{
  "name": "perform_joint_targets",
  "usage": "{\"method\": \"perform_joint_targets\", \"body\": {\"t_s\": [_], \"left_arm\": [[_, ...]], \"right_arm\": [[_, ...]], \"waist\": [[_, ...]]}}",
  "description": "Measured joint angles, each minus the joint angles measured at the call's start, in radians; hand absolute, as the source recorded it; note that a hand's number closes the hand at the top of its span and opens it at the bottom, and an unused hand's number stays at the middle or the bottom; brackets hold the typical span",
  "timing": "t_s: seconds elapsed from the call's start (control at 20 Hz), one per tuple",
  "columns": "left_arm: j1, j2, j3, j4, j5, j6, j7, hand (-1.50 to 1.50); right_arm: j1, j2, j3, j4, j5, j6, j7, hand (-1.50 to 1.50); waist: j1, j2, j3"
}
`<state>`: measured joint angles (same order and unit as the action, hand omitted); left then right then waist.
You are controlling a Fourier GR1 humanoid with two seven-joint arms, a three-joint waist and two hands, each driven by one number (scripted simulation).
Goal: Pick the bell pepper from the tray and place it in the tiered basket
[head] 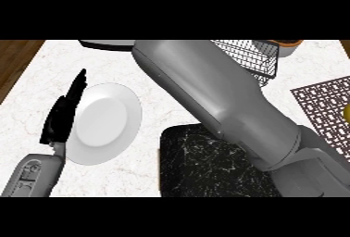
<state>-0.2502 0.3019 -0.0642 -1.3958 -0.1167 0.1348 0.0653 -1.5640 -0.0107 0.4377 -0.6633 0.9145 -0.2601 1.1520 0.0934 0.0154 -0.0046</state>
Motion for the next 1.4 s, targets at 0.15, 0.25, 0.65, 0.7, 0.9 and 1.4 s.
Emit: {"method": "perform_joint_targets", "body": {"t_s": [0.15, 0.25, 0.65, 0.7, 0.9, 1.4], "left_arm": [[0.016, -0.001, 0.007, -0.005, -0.003, 0.008, 0.001, 0.00], [0.027, 0.005, 0.013, -0.017, 0.003, 0.003, 0.003, 0.00], [0.052, 0.016, 0.037, -0.035, 0.007, 0.000, 0.006, 0.00], [0.051, 0.020, 0.044, -0.039, 0.010, -0.003, 0.014, 0.00], [0.065, 0.014, 0.049, -0.038, 0.004, -0.001, 0.008, 0.00], [0.085, 0.002, 0.055, -0.067, -0.008, -0.001, 0.015, 0.00]], "right_arm": [[-0.018, 0.001, 0.002, 0.089, 0.021, 0.004, -0.016, 1.50], [-0.033, 0.002, 0.007, 0.155, 0.044, 0.020, -0.018, 1.50], [-0.070, -0.018, -0.006, 0.336, 0.103, 0.054, -0.052, 1.50], [-0.068, -0.021, -0.014, 0.343, 0.101, 0.057, -0.062, 1.50], [-0.060, -0.034, -0.051, 0.363, 0.088, 0.065, -0.107, 1.50], [0.067, -0.037, -0.171, 0.339, 0.009, 0.001, -0.185, 1.50]], "waist": [[-0.017, -0.002, 0.001], [-0.022, -0.003, 0.001], [-0.052, -0.006, 0.003], [-0.056, -0.007, 0.003], [-0.065, -0.009, 0.003], [-0.072, -0.009, 0.004]]}}
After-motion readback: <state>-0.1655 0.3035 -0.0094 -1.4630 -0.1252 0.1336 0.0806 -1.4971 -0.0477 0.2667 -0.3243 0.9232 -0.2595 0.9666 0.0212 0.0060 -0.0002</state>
